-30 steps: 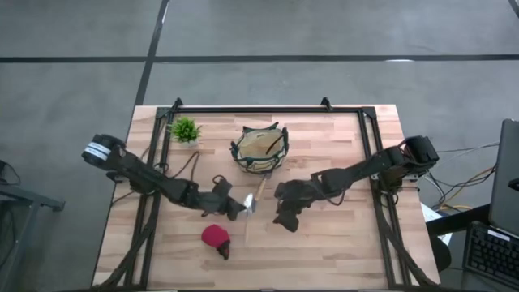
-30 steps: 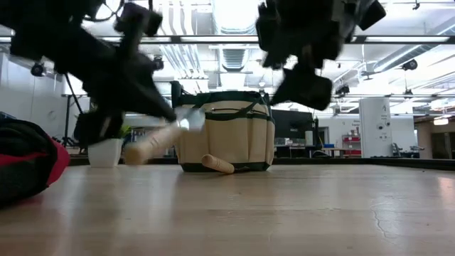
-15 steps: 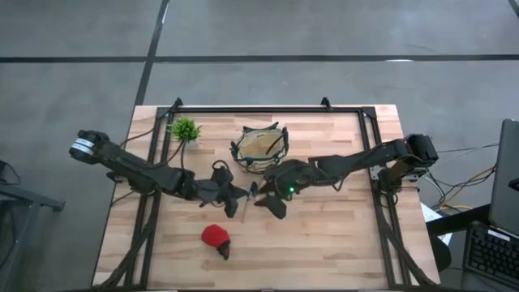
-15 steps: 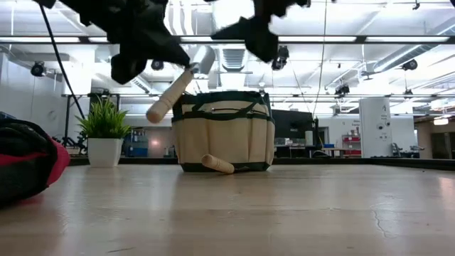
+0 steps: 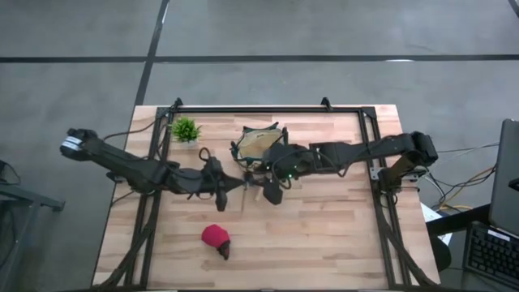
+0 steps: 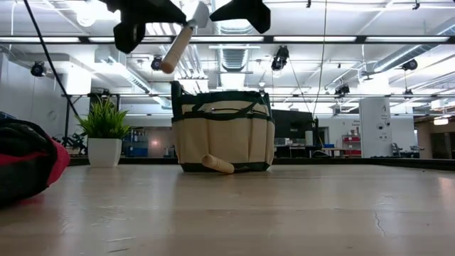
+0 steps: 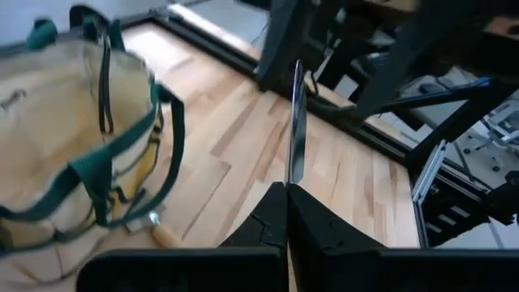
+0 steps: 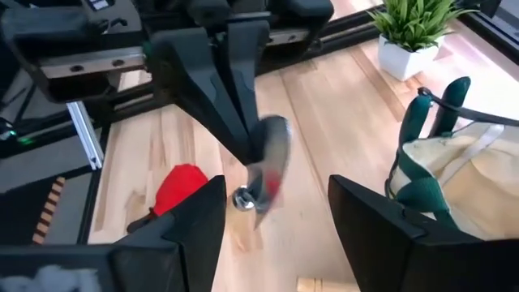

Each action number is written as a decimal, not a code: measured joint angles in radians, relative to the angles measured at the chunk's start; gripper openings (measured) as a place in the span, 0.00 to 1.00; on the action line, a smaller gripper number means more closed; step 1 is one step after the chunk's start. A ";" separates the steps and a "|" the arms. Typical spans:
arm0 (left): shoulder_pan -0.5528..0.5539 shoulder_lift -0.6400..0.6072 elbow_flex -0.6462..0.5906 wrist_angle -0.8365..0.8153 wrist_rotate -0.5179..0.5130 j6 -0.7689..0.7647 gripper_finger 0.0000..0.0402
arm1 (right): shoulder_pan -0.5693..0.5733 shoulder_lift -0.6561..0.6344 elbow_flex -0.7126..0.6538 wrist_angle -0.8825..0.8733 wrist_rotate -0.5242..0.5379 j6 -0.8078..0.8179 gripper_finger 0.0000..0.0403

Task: Pick & Place Garden tools in Gardening bag
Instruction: Put the bottom brown trowel into the brown gardening bag

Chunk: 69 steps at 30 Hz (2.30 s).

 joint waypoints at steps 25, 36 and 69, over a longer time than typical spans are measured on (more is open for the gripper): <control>0.081 -0.014 0.021 -0.006 0.054 0.157 0.03 | -0.091 0.011 0.002 0.097 -0.170 0.034 0.02; 0.112 -0.016 0.020 -0.033 0.077 0.168 0.08 | -0.108 0.010 0.000 0.040 -0.152 0.037 0.02; 0.118 -0.074 0.012 -0.140 0.061 0.127 0.08 | -0.100 -0.048 0.000 -0.041 0.335 -0.263 0.02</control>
